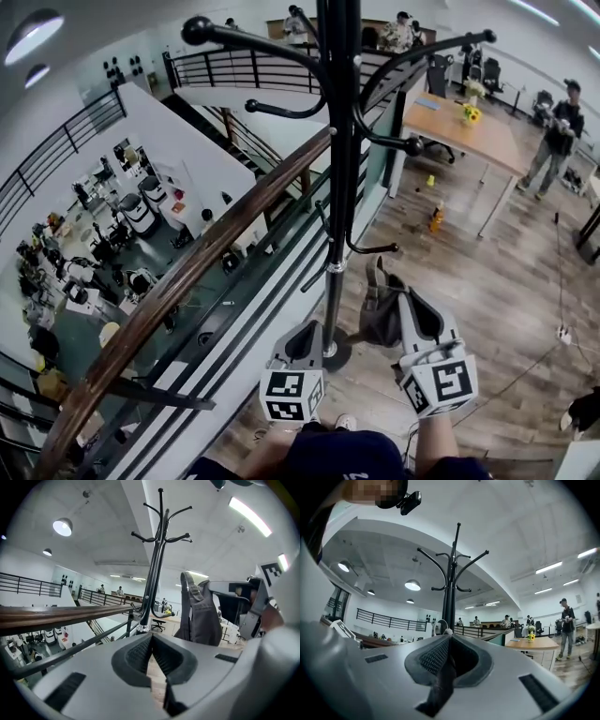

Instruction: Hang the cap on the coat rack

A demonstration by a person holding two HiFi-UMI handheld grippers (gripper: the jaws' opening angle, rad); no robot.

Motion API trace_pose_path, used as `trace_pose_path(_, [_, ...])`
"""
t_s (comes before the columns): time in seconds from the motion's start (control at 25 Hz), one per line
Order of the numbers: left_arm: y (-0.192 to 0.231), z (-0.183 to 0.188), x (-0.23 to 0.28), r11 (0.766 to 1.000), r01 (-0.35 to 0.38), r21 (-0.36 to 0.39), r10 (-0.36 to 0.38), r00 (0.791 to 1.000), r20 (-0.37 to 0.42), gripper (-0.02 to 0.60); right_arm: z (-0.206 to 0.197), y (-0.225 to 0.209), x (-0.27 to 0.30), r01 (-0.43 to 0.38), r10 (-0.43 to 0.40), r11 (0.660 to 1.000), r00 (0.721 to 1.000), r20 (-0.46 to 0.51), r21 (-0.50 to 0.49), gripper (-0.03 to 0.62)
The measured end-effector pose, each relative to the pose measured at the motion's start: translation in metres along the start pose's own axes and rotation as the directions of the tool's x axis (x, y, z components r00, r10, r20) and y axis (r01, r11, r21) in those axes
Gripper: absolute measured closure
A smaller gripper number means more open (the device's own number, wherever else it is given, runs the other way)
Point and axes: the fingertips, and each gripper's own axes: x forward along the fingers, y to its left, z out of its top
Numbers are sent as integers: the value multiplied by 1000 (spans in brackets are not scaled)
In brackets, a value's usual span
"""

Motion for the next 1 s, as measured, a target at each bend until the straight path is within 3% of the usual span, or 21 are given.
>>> trace_pose_path(0.56, [-11, 104, 3, 996, -27, 86, 6, 973, 232, 580, 76, -21, 5, 16, -16, 1000, 978, 208, 2, 569])
trace_pose_path(1.0, [-21, 143, 9, 992, 2, 129, -41, 955, 294, 580, 149, -41, -12, 44, -75, 996, 892, 445, 80, 569])
